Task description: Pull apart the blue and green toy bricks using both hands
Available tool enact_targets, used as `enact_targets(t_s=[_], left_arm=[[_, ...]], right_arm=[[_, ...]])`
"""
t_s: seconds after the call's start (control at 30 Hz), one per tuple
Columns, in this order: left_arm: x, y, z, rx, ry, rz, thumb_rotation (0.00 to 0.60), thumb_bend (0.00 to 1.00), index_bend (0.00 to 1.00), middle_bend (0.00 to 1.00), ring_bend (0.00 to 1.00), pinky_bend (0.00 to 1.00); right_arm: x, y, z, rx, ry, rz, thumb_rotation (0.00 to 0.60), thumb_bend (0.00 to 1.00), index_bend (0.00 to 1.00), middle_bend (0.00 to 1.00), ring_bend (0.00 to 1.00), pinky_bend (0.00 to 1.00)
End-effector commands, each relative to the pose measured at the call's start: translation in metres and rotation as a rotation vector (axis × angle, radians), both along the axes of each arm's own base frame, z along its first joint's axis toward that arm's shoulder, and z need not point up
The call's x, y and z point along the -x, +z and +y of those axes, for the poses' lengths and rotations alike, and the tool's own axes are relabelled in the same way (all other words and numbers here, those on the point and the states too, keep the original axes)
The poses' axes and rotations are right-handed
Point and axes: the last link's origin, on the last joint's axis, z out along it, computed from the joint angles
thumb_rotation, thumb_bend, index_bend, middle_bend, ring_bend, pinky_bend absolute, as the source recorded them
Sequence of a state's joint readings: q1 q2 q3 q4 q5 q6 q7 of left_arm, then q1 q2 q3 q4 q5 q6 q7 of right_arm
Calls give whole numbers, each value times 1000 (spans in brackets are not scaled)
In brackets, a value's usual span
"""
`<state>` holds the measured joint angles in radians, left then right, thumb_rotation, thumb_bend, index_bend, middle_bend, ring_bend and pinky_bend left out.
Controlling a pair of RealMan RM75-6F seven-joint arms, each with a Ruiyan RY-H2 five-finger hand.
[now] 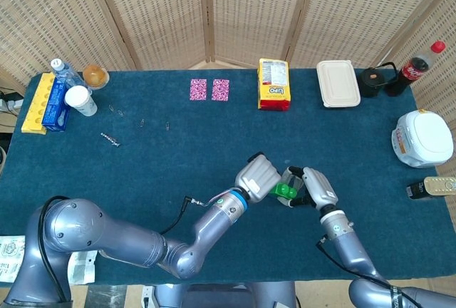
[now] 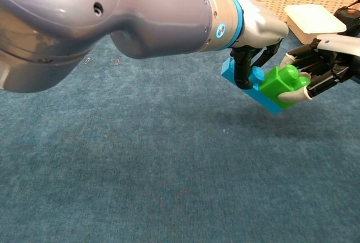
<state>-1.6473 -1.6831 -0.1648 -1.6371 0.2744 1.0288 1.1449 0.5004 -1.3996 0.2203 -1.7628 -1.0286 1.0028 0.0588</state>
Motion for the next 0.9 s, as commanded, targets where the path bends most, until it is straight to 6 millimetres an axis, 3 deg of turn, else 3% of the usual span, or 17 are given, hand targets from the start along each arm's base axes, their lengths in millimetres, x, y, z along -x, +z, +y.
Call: enact_targets(t_s=[0.03,0.23,0.9], left_arm=[[1,1,0,1,1,3,488,448,723,599,494,458],[5,2,1,8,2,14,489,448,723,599,494,458],[19,7,3,13,-25,73,484,448,723,599,494,458]], right_arm=[[1,0,-2,9,-5,0,600,260,572,637,700,515],[4,0,-2,10,-11,-3,600,263,629,683,753,544],[12,11,-6,23,-35,-26,600,262,636,692,770,547]])
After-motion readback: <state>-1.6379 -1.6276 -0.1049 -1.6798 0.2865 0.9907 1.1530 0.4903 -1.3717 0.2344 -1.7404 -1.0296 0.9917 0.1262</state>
